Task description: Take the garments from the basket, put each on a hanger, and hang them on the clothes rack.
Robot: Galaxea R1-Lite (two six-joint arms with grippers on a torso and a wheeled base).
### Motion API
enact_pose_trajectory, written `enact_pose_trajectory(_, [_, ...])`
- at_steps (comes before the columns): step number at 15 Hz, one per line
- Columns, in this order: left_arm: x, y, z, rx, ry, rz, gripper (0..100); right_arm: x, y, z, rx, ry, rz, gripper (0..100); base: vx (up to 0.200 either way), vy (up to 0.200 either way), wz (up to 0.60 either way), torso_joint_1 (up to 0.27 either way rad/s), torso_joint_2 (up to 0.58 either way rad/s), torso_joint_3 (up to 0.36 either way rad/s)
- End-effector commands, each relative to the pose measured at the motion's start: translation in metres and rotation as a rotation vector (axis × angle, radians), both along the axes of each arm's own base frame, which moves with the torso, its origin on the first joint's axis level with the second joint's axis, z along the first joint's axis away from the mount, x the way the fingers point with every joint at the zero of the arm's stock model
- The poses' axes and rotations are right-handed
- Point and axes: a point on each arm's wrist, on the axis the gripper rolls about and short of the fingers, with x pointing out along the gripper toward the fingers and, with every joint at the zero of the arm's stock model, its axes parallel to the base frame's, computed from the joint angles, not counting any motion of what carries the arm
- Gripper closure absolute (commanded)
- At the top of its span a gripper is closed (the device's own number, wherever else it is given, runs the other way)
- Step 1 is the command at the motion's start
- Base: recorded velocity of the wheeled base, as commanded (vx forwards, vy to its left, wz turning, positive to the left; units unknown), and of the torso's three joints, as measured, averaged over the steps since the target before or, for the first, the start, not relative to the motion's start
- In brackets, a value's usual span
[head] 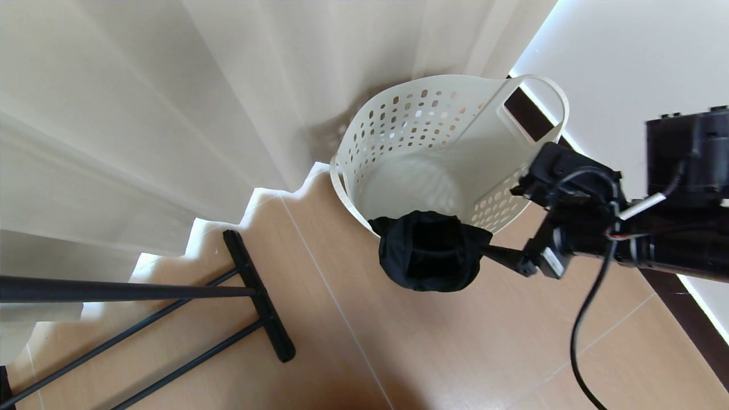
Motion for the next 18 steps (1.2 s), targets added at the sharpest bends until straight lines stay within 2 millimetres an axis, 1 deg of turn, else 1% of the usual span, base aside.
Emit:
enact_pose_trajectory(1, [0.0, 0.0, 0.0, 0.0, -0.001, 0.0, 0, 0.045, 0.033, -0.028, -0.063, 0.062, 0.029, 0, 0.0, 0.0, 0.0, 0.0, 0.0, 0.0])
enact_pose_trajectory(2, [0.0, 0.0, 0.0, 0.0, -0.001, 0.0, 0, 0.054, 0.042, -0.044, -0.073, 0.091, 0.041, 0, 0.0, 0.0, 0.0, 0.0, 0.0, 0.0])
enact_pose_trajectory(4, [0.0, 0.0, 0.0, 0.002, -0.001, 0.0, 0, 0.071, 0.051, -0.065, -0.082, 0.102, 0.038, 0, 0.0, 0.0, 0.0, 0.0, 0.0, 0.0])
enact_pose_trajectory(6, [0.0, 0.0, 0.0, 0.0, -0.001, 0.0, 0, 0.092, 0.055, -0.08, -0.092, 0.104, 0.008, 0, 0.0, 0.0, 0.0, 0.0, 0.0, 0.0])
enact_pose_trajectory(7, [0.0, 0.0, 0.0, 0.0, -0.001, 0.002, 0, 0.093, 0.055, -0.081, -0.092, 0.103, 0.002, 0, 0.0, 0.0, 0.0, 0.0, 0.0, 0.0])
enact_pose_trajectory(8, [0.0, 0.0, 0.0, 0.0, -0.001, 0.0, 0, 0.099, 0.055, -0.08, -0.091, 0.088, -0.019, 0, 0.0, 0.0, 0.0, 0.0, 0.0, 0.0])
enact_pose_trajectory(9, [0.0, 0.0, 0.0, 0.0, -0.001, 0.0, 0, 0.106, 0.052, -0.075, -0.079, 0.069, -0.043, 0, 0.0, 0.0, 0.0, 0.0, 0.0, 0.0])
enact_pose_trajectory(11, [0.0, 0.0, 0.0, 0.0, -0.001, 0.0, 0, 0.112, 0.047, -0.069, -0.035, 0.063, -0.077, 0, 0.0, 0.0, 0.0, 0.0, 0.0, 0.0])
enact_pose_trajectory(15, [0.0, 0.0, 0.0, 0.0, -0.001, 0.0, 0, 0.115, 0.048, -0.063, -0.008, 0.052, -0.089, 0, 0.0, 0.0, 0.0, 0.0, 0.0, 0.0])
enact_pose_trajectory(18, [0.0, 0.0, 0.0, 0.0, -0.001, 0.0, 0, 0.114, 0.047, -0.063, -0.01, 0.054, -0.091, 0, 0.0, 0.0, 0.0, 0.0, 0.0, 0.0])
